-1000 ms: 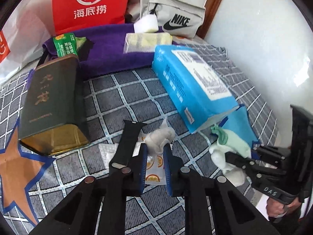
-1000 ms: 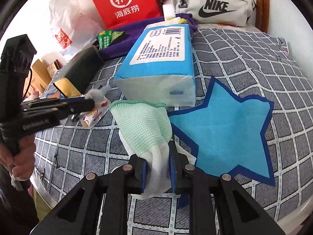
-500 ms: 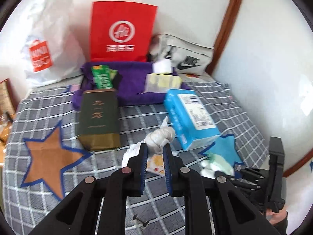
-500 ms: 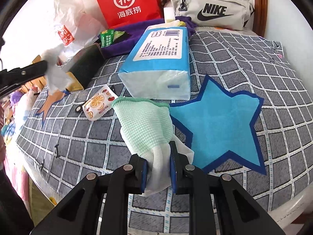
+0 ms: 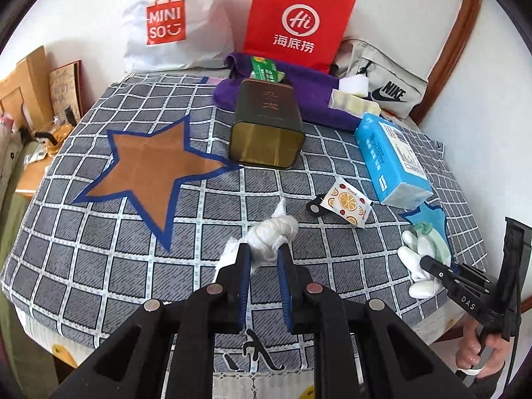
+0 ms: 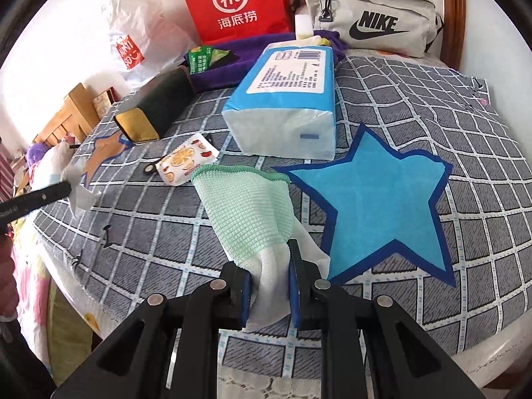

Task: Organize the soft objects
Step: 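Carry both gloves with both tools toward the purple towel, then open the right tool over the towel while the left tool releases the white glove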

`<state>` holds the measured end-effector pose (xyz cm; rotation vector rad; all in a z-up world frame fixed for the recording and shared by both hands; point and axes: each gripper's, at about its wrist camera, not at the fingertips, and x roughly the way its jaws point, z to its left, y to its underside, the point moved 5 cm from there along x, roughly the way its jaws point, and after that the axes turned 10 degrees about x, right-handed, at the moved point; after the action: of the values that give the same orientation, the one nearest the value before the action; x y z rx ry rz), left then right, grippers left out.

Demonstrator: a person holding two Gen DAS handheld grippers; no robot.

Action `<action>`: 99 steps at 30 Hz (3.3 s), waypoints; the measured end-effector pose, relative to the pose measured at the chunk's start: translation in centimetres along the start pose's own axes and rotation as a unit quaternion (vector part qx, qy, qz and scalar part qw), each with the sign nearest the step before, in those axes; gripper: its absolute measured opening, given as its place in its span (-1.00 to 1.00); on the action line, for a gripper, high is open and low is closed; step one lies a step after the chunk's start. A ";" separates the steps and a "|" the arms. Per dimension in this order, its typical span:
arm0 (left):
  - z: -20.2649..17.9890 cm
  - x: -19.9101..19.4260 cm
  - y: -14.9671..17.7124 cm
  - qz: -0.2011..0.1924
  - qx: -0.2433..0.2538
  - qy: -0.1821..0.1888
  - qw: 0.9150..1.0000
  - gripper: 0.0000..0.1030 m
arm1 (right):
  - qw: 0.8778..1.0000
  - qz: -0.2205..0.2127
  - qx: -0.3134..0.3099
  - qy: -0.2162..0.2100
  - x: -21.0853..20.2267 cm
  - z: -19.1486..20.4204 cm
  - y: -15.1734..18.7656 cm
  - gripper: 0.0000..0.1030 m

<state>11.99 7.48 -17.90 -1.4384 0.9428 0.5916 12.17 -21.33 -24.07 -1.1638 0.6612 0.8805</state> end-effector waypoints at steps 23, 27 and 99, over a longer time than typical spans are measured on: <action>0.4 -1.8 -2.7 -0.033 0.003 0.010 0.999 -0.70 | 0.997 -0.063 -0.035 -0.026 -5.1 3.7 -4.2 -0.69; 0.2 -1.8 -3.8 -0.040 0.008 0.011 0.999 -0.70 | 0.996 -0.071 -0.037 -0.041 -5.7 4.1 -5.1 -0.69; 0.4 16.5 -25.4 0.023 -0.003 0.031 0.999 -0.69 | 0.997 -0.024 -0.053 -0.044 12.0 4.3 -30.1 -0.63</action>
<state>41.84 2.35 -17.37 -1.4509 1.0268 0.5872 44.15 -18.64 -17.92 -1.2232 0.5186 0.9294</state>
